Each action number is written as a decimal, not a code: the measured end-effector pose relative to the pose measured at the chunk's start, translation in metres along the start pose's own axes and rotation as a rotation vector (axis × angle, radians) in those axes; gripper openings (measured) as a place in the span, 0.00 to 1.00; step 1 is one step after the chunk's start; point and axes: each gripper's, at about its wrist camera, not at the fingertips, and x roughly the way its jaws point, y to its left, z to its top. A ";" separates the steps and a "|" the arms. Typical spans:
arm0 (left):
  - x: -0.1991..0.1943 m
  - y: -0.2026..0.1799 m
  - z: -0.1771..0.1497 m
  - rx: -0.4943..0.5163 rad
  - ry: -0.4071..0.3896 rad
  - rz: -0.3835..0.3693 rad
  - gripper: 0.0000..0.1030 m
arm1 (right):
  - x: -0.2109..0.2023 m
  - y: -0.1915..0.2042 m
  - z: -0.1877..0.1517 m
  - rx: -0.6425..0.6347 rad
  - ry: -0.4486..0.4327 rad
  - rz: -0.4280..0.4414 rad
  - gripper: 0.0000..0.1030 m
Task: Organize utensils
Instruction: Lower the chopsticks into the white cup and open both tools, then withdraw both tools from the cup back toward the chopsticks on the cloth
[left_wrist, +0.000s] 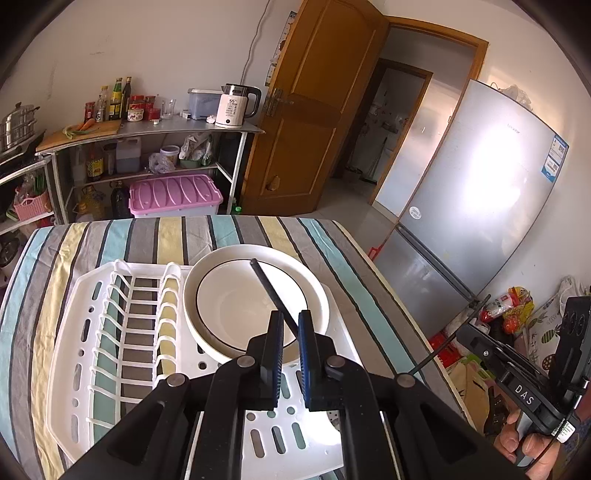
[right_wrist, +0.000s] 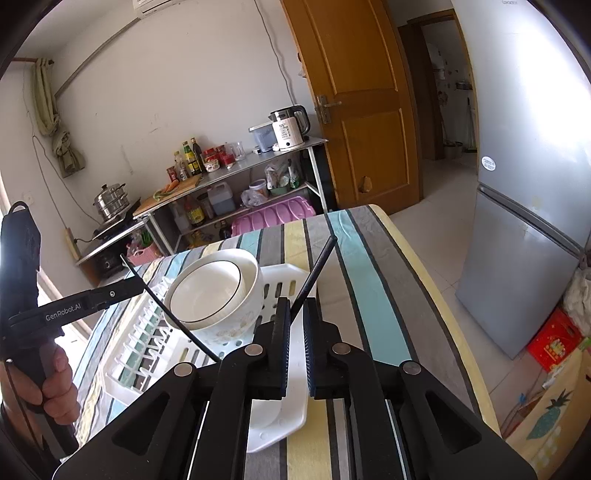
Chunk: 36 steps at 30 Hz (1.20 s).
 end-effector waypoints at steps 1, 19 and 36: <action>-0.002 0.000 -0.001 0.007 -0.002 0.000 0.07 | -0.001 0.001 -0.001 -0.007 0.004 0.001 0.08; -0.123 0.002 -0.113 0.087 -0.106 0.055 0.10 | -0.081 0.054 -0.086 -0.136 -0.044 0.069 0.16; -0.202 0.025 -0.249 0.091 -0.094 0.145 0.10 | -0.110 0.090 -0.197 -0.204 0.065 0.149 0.16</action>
